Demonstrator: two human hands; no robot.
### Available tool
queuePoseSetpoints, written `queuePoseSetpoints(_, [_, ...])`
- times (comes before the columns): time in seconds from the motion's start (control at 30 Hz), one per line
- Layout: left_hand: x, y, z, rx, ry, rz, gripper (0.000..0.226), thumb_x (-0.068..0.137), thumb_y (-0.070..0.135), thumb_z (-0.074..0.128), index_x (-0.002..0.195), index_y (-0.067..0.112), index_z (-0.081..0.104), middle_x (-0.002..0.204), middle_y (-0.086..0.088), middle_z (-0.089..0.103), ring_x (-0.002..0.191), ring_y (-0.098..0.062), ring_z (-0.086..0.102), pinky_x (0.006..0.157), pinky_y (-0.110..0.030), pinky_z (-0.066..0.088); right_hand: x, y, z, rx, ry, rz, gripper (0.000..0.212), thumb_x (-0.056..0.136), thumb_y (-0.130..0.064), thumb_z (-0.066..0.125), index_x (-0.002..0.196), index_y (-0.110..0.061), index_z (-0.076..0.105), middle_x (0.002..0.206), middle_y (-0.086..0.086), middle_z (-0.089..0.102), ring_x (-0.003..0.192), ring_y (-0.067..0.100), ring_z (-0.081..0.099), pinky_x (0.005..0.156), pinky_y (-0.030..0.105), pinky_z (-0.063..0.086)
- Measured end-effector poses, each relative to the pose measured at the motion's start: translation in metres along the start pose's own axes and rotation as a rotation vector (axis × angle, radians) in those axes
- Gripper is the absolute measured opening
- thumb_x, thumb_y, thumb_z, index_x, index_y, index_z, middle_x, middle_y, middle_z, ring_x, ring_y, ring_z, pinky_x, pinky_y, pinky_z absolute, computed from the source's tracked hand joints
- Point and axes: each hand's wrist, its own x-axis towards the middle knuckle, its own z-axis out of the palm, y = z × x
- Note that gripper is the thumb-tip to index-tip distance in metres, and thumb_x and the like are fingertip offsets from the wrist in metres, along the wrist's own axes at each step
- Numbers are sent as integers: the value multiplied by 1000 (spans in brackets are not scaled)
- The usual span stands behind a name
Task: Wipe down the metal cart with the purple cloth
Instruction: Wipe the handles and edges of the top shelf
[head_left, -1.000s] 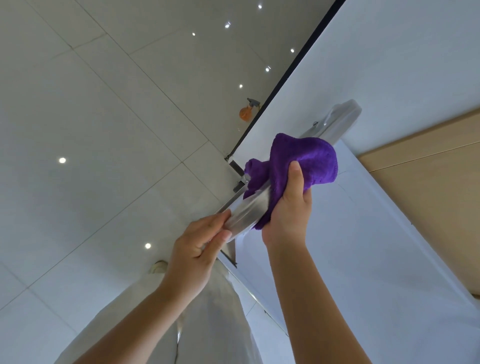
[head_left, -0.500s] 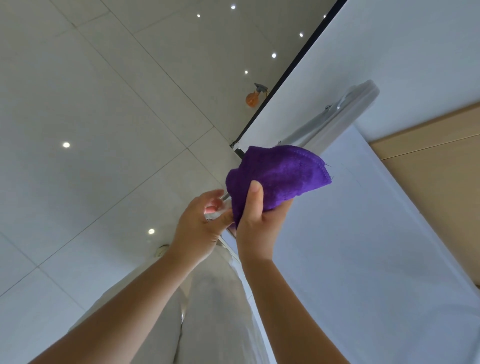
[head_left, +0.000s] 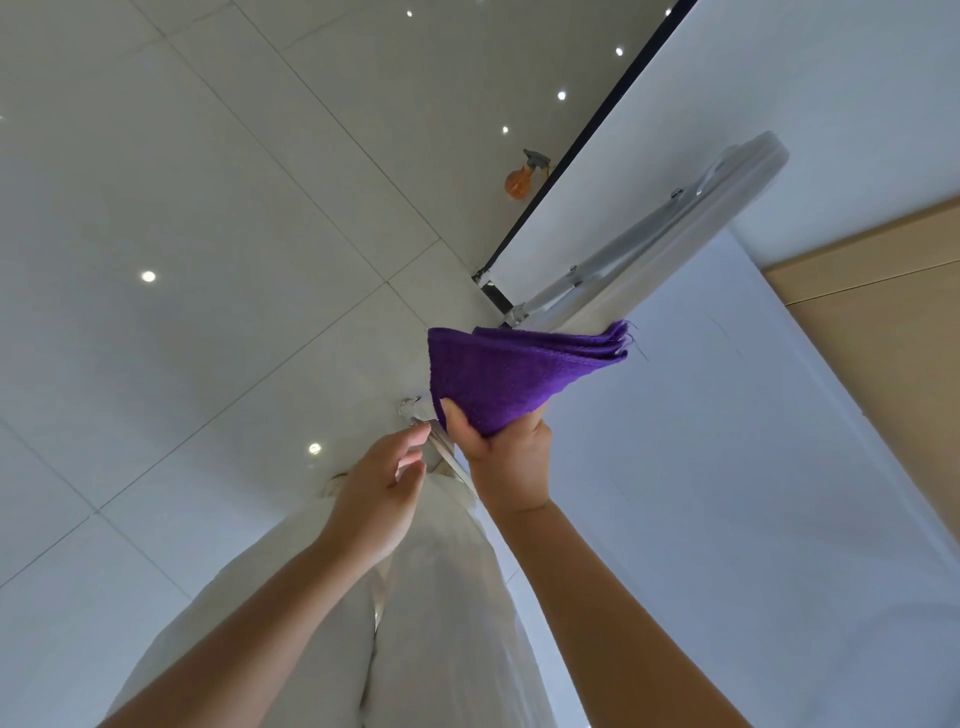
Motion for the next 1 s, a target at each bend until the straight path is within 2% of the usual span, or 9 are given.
queuePoseSetpoints(0.1, [-1,5,3,-38,35,7,41,94,5,45,133,17,47,130,3,53,108,-4,52,88,-11,37,1,8,2,-115,25,-168,61,66,-50,62,89,5,47,53,-16,25,42,10,27,47,13,28])
queuePoseSetpoints(0.2, [-2,19,0,-147,88,31,51,89,5,53,134,24,41,124,8,52,112,-6,52,93,-20,38,3,21,-4,-244,-26,-340,50,63,-41,70,86,-11,38,44,1,39,40,8,26,49,15,29])
queuePoseSetpoints(0.3, [-5,32,0,-230,93,86,59,75,16,57,126,38,37,119,20,50,112,7,48,88,-12,38,8,30,-15,-362,-137,-438,40,73,-44,57,80,-5,49,45,0,46,34,12,38,42,10,24])
queuePoseSetpoints(0.4, [-8,37,8,-243,72,94,67,73,20,61,132,38,34,124,19,47,116,8,45,83,-2,34,18,35,-24,-476,-194,-565,43,80,-44,48,74,-3,62,51,-1,54,42,14,53,41,19,44])
queuePoseSetpoints(0.5, [-12,40,16,-229,40,47,84,66,45,59,143,35,27,131,19,41,121,4,40,81,-6,32,31,36,-36,-598,-238,-742,27,71,-30,75,69,-5,68,56,1,62,58,19,64,66,27,55])
queuePoseSetpoints(0.6, [-19,41,25,-196,40,29,89,68,54,59,146,34,21,133,19,37,121,4,37,83,-7,30,39,26,-50,-759,-368,-803,31,40,-12,92,60,-9,68,55,2,63,62,22,66,71,30,56])
queuePoseSetpoints(0.73, [-33,36,35,-104,-8,22,66,90,20,58,145,27,23,132,14,38,119,1,39,93,-19,31,33,21,-66,-721,-439,-723,29,47,3,83,71,-6,70,70,6,67,72,28,66,77,35,55])
queuePoseSetpoints(0.83, [-39,35,35,-95,-14,24,56,88,19,60,138,27,36,127,15,46,116,2,47,87,-17,35,9,26,-82,-677,-461,-619,32,58,4,75,89,-3,70,91,10,68,89,32,63,87,39,51])
queuePoseSetpoints(1.0, [-35,36,28,-168,9,41,39,81,17,66,104,44,48,108,16,55,98,8,52,81,-17,38,-24,25,-91,-766,-398,-188,74,52,4,71,125,4,55,127,23,57,112,43,57,91,52,48])
